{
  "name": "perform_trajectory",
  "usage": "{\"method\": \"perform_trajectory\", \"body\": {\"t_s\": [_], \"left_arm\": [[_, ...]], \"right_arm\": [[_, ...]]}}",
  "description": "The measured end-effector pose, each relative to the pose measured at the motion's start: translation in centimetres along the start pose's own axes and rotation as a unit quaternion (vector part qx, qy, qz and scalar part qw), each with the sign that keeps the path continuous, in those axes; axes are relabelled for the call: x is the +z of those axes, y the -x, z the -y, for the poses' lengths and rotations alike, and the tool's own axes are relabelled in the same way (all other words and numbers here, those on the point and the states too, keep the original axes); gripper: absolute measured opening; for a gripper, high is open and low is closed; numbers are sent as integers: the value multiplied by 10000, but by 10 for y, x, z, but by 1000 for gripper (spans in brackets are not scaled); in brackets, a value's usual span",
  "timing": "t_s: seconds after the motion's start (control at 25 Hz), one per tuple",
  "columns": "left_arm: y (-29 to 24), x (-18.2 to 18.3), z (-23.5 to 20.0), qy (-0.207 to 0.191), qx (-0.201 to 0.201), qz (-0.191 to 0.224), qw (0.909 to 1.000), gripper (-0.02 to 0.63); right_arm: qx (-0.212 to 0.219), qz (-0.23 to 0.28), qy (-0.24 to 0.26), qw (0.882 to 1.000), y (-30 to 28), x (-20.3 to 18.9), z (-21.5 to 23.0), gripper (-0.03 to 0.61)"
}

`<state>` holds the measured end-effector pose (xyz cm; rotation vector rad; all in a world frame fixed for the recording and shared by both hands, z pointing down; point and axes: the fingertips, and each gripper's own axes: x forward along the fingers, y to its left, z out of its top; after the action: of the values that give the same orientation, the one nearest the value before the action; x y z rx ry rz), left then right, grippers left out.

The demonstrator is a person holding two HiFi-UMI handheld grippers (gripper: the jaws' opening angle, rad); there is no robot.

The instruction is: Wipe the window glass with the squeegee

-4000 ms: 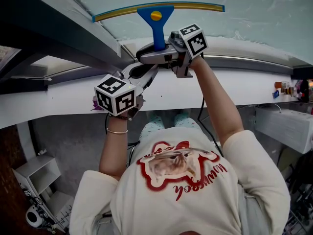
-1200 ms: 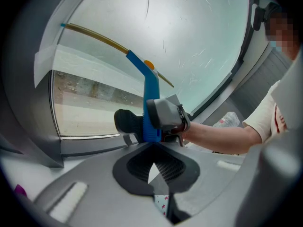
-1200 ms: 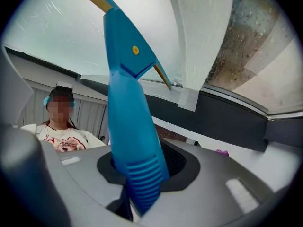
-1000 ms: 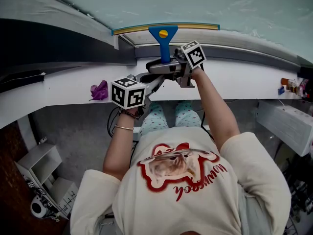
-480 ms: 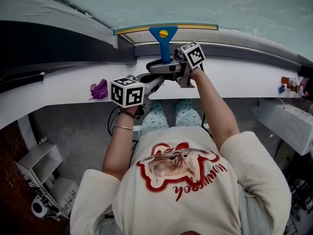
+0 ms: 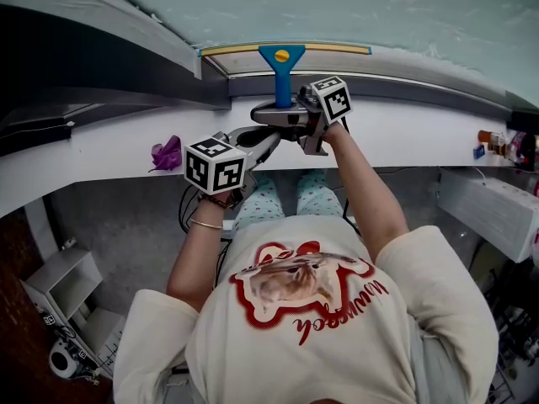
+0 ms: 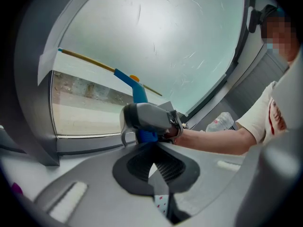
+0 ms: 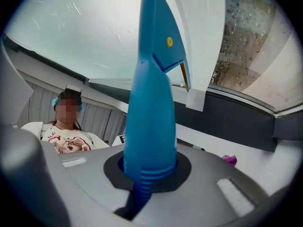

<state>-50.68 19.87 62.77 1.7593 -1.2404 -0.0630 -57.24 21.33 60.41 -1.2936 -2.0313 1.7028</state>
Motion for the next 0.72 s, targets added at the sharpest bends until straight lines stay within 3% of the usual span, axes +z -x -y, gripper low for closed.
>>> {"method": "perform_trajectory", "body": {"t_s": [0.24, 0.44, 0.6, 0.72], "left_arm": [[22, 15, 37, -497, -528, 406, 9965, 5], [57, 22, 83, -1138, -1085, 783, 9844, 5], [79, 22, 106, -1501, -1266, 902, 9764, 5], [84, 30, 129, -1693, -1322, 1135, 9700, 5]], "right_arm": [[259, 238, 383, 9986, -12, 7, -44, 12], [171, 228, 832, 9961, -33, 3, -95, 12], [7, 139, 1089, 9940, -44, -3, -129, 15], [127, 148, 1384, 9902, -44, -8, -159, 15]]}}
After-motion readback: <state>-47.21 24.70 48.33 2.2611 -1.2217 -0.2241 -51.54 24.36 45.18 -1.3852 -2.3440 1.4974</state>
